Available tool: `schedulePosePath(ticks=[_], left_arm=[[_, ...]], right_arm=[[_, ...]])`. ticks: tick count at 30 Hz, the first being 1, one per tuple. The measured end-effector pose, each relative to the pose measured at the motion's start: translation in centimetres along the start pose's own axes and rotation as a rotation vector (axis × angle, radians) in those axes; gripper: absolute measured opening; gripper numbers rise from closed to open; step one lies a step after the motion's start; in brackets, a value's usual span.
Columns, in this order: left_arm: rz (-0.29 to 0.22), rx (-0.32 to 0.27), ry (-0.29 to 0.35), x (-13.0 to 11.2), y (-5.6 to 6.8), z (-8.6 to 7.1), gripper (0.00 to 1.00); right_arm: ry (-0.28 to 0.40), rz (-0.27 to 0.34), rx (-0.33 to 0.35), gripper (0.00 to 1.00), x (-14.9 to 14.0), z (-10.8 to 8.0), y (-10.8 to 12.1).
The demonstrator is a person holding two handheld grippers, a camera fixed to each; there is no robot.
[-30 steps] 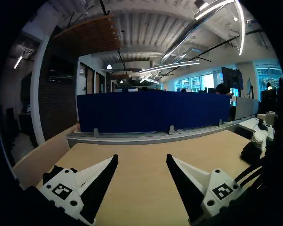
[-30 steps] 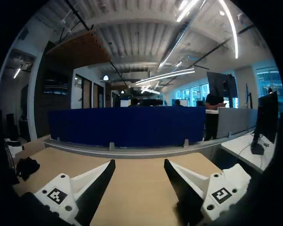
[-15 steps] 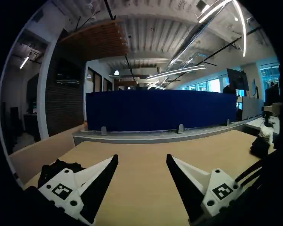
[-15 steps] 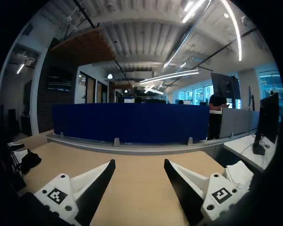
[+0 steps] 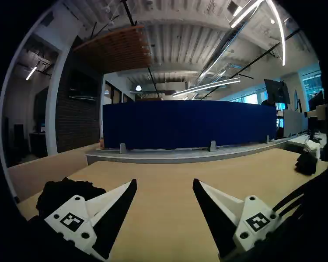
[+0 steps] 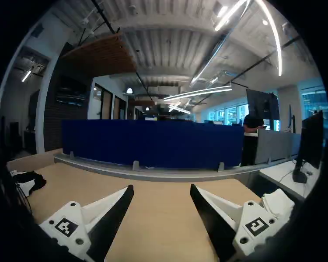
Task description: Fold towel
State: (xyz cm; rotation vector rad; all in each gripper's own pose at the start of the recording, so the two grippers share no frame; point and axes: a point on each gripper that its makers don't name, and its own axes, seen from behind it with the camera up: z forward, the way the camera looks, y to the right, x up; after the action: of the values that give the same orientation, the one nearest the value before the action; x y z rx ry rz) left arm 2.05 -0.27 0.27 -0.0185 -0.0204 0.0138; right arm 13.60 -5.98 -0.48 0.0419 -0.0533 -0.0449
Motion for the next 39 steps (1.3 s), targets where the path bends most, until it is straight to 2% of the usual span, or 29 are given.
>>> schedulePosePath(ticks=[9,15,29,39], left_arm=[[-0.01,0.019,0.006,-2.4,0.2,-0.3,0.95],[0.008,0.017,0.02,-2.1,0.6,-0.1,0.95],[-0.014,0.021,0.021,-2.1,0.2,-0.1,0.95],[-0.014,0.023,0.021,-2.0,0.2,-0.2,0.95]], right_arm=[[-0.001,-0.002,0.006,1.0,-1.4,0.2,0.4],[-0.002,-0.004,0.013,1.0,-1.4,0.5,0.2],[-0.006,0.011,0.0,1.0,-2.4,0.8,1.5],[0.029,-0.006,-0.027,1.0,-2.7,1.6,3.0]])
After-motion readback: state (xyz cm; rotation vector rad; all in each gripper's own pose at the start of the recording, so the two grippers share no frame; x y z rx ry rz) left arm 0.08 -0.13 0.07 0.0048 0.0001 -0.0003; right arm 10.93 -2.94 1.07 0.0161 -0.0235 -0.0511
